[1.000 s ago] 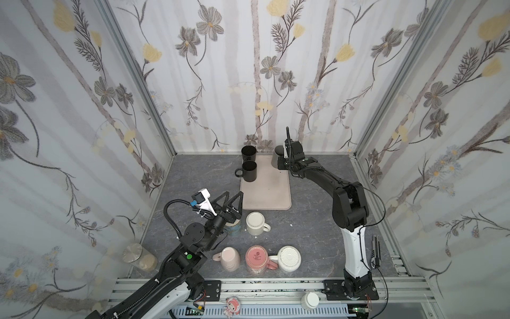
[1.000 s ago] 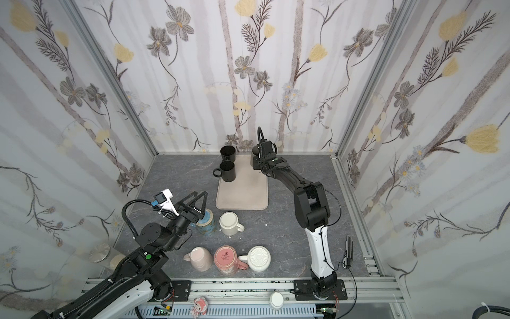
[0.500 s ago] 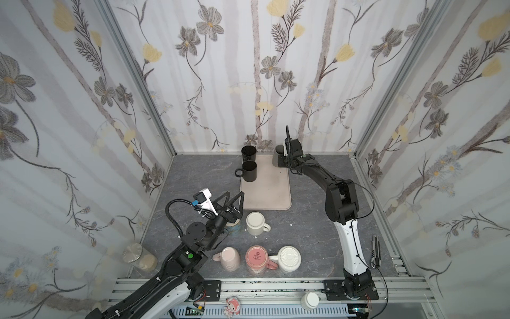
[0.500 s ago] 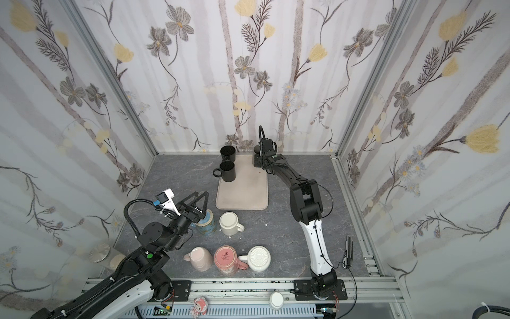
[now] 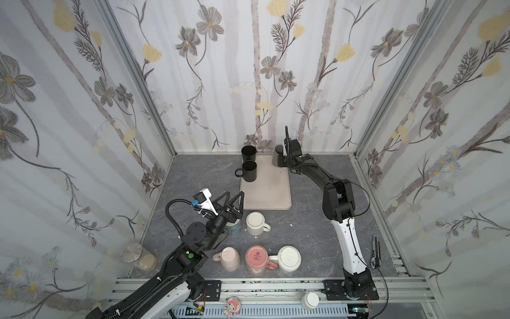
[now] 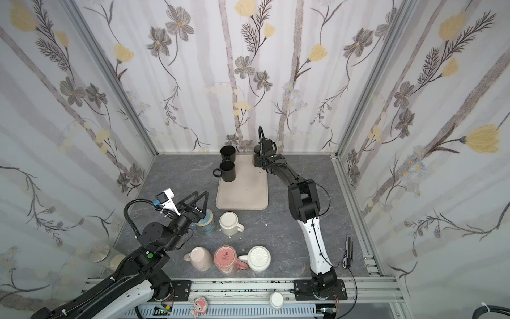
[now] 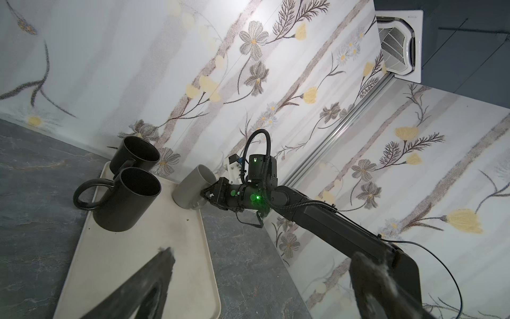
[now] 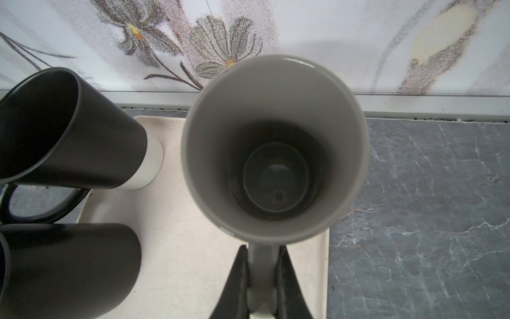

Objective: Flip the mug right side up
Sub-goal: 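Open the right gripper and lift it away from the grey mug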

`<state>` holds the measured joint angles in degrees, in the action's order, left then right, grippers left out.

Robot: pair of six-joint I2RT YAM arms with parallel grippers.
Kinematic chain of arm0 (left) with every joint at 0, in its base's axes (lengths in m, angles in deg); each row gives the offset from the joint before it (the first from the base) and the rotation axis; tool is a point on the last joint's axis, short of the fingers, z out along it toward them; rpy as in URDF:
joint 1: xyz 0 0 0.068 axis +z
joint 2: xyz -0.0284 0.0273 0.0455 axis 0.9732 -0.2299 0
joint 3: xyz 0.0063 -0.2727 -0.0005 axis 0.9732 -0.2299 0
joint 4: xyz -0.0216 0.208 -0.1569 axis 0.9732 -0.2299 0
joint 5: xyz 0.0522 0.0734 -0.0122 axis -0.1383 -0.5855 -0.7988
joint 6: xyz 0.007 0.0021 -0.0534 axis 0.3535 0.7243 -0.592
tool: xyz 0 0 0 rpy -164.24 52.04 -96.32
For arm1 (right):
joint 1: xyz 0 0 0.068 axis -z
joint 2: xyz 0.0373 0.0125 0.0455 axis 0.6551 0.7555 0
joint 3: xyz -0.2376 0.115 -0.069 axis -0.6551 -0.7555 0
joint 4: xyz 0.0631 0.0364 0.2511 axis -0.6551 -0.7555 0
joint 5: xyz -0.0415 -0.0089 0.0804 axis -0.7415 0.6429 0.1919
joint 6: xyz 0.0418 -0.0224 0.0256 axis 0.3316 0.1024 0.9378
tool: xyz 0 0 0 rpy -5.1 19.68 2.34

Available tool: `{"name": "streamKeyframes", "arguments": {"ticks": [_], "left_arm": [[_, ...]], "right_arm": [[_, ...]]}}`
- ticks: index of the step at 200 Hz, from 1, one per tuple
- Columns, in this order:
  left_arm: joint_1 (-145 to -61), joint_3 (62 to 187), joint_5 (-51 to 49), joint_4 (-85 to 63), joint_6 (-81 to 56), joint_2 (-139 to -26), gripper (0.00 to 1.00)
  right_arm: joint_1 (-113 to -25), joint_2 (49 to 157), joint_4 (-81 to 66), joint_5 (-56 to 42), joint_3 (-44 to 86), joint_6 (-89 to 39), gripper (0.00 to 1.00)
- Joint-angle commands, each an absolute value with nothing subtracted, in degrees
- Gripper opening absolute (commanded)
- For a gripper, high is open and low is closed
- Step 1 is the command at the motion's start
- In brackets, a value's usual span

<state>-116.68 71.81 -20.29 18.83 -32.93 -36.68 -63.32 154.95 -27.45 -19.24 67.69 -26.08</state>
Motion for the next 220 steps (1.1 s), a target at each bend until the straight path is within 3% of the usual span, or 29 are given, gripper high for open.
{"name": "streamKeyframes", "arguments": {"ticks": [1,19,64,80,119,220], "left_arm": [[-116.66,71.74,-20.40,21.00,-33.13,-36.97,1.00],[-116.62,71.73,-20.33,20.98,-33.10,-37.10,1.00],[-116.60,71.83,-20.38,20.45,-32.83,-37.52,1.00],[-116.62,71.95,-20.25,19.85,-32.83,-37.54,1.00],[-116.64,72.00,-20.27,18.91,-32.99,-37.11,1.00],[-116.66,73.35,-17.97,16.65,-33.53,-38.91,1.00]], "right_arm": [[-63.29,155.15,-22.98,-20.90,68.42,-26.81,0.00],[-63.26,155.32,-22.80,-20.84,68.42,-27.10,0.10],[-63.40,154.78,-22.53,-19.95,68.42,-26.75,0.50],[-63.43,153.99,-22.51,-19.76,68.34,-26.71,0.59],[-63.92,148.16,-21.72,-18.94,63.86,-25.95,0.68],[-68.36,111.05,-4.54,-15.84,15.52,-16.70,0.74]]}}
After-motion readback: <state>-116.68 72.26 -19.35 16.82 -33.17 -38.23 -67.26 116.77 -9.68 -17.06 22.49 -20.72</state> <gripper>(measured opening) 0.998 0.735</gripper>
